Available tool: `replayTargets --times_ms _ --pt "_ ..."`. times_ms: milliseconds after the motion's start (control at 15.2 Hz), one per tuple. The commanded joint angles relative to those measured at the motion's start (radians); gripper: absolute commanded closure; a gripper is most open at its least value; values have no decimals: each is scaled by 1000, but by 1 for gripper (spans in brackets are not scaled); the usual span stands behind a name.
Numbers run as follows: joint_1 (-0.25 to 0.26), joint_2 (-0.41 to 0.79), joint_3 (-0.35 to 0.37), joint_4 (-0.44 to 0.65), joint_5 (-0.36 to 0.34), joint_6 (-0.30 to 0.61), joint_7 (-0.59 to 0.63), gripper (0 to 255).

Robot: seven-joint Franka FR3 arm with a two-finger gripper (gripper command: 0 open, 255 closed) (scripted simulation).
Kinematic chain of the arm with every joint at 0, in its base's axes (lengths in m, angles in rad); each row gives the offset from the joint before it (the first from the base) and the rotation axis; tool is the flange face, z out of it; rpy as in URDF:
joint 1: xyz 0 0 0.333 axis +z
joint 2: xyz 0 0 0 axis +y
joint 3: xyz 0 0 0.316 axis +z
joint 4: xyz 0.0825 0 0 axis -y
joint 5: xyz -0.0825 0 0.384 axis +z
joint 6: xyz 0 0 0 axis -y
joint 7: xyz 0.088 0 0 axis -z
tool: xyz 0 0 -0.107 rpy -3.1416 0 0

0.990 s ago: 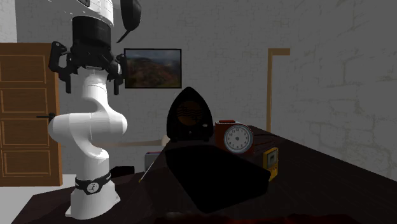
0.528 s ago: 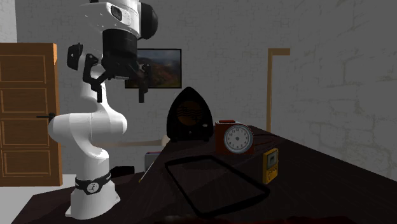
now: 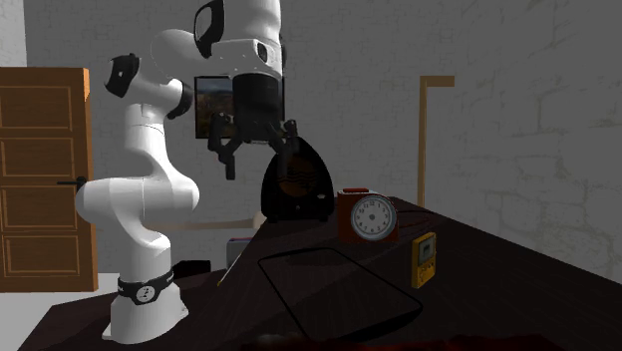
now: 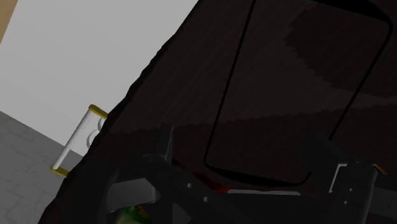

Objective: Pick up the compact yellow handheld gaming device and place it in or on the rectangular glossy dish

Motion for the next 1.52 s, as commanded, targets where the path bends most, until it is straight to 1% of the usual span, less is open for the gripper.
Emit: replayTargets --times_ms 0,264,462,660,924,1056,1188,1452 --pt "1 55 41 20 5 41 42 0" --pt "1 171 128 83 -3 102 136 0" --pt "-1 270 193 143 -30 142 214 0" --pt "-3 380 256 214 -79 176 301 0" --pt "10 547 328 328 -181 203 430 0" --pt "29 638 353 394 -246 207 499 0" --pt "62 731 365 467 -314 202 564 0" --pt "160 916 358 635 -441 172 673 0"
